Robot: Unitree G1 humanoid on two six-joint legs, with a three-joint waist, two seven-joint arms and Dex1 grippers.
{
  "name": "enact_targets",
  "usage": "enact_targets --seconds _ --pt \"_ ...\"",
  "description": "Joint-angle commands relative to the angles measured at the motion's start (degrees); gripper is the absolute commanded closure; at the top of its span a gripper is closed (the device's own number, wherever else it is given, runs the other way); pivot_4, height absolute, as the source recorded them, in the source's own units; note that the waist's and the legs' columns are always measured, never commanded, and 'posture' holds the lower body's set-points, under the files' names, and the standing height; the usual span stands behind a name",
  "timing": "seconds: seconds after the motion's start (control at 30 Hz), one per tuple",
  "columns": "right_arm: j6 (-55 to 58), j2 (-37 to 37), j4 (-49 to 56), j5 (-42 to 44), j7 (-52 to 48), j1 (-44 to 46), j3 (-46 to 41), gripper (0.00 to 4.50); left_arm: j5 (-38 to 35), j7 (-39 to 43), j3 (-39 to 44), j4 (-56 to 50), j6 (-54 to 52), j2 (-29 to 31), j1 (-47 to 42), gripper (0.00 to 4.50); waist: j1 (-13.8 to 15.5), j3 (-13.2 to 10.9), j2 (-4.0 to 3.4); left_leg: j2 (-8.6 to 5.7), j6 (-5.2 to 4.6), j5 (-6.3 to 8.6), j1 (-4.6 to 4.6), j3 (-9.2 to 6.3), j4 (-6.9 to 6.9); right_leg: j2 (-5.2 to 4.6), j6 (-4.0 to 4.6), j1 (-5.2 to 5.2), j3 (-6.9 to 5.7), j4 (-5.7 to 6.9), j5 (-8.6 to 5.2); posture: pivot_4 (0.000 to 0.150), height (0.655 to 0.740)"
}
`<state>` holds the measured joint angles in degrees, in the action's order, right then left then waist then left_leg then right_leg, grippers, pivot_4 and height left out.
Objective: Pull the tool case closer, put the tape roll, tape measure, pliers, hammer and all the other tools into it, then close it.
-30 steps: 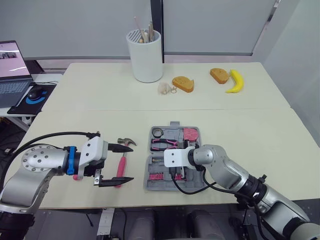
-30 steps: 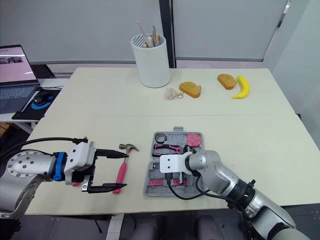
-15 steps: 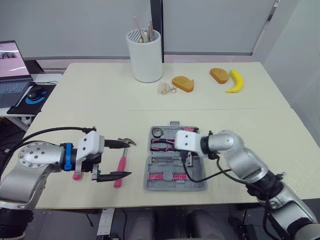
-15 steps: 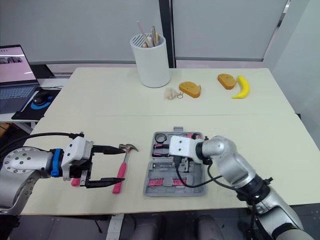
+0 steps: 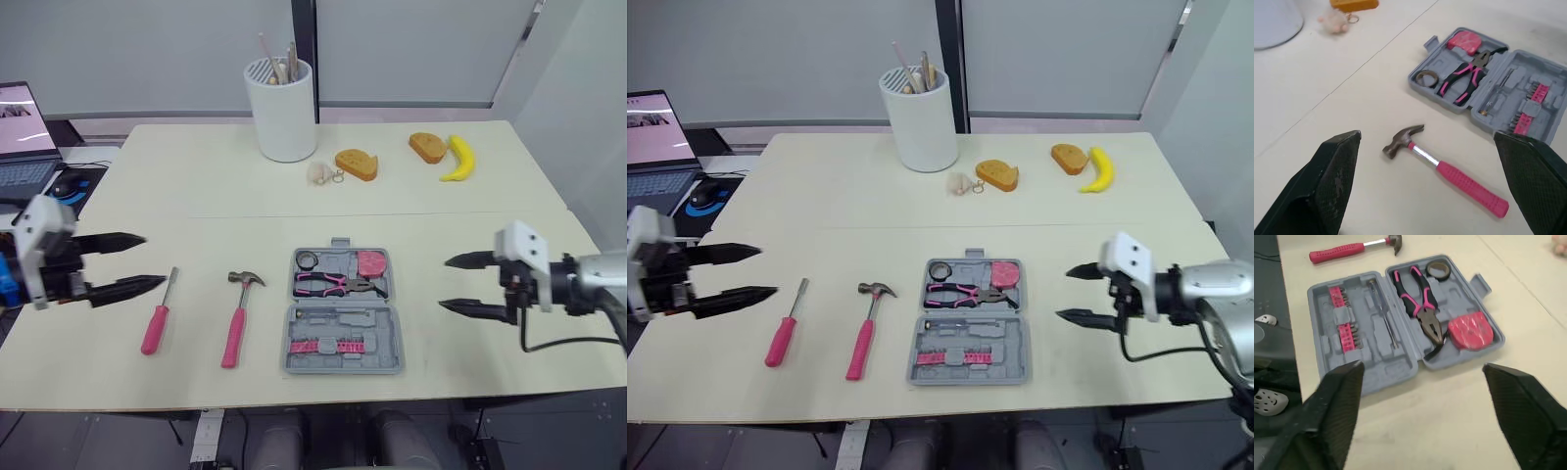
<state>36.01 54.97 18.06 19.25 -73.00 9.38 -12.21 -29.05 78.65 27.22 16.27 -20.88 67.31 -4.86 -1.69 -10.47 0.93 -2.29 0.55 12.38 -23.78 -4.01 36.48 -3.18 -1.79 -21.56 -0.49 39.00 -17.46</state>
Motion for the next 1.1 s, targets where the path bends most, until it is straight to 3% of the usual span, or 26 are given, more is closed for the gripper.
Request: enact_targets --seconds 0.03,0.2,0.77,0.93,1.1 --pt "-3.2 3.0 -1.8 1.0 -0.9 -2.6 -5.6 0.03 2.1 2.4 2.9 8.7 3.9 3.4 -0.8 0.0 0.0 0.0 0.01 -0.01 0.0 0.0 -0.01 0.02 -0.01 -0.01 0.0 -0.01 -0.01 -0.02 0.0 0.15 0.74" --pt "-5.6 2.8 -4.3 1.0 1.4 -2.4 -5.3 0.03 4.5 4.8 1.7 18.7 9.0 4.6 -2.7 0.0 0.1 0.0 0.0 0.03 0.0 0.0 0.0 0.03 -0.01 -0.04 0.0 -0.03 0.01 0.0 0.0 0.15 0.74" --pt "-8.2 2.3 -5.6 1.4 5.2 0.7 -2.0 0.03 5.4 4.4 2.3 20.3 12.0 3.7 -2.9 0.0 0.1 0.0 0.01 0.04 0.01 0.0 -0.09 0.07 -0.01 -0.08 0.02 -0.17 0.07 0.04 0.02 0.15 0.74" --pt "-9.2 -1.9 -4.5 2.9 7.3 5.4 1.2 0.03 3.5 -0.5 8.9 10.9 9.0 -0.3 6.1 0.0 -0.2 0.0 0.01 0.04 0.01 0.0 -0.09 0.09 -0.02 -0.09 0.03 -0.2 0.13 0.04 0.02 0.15 0.74" --pt "-7.7 -9.8 -2.5 6.2 8.4 15.8 7.9 0.03 0.8 -6.4 18.0 -8.7 2.1 -10.8 23.0 0.0 -0.7 0.0 0.01 0.1 0.02 0.01 -0.09 0.33 -0.12 -0.08 0.05 -0.37 0.41 0.06 0.04 0.15 0.74"
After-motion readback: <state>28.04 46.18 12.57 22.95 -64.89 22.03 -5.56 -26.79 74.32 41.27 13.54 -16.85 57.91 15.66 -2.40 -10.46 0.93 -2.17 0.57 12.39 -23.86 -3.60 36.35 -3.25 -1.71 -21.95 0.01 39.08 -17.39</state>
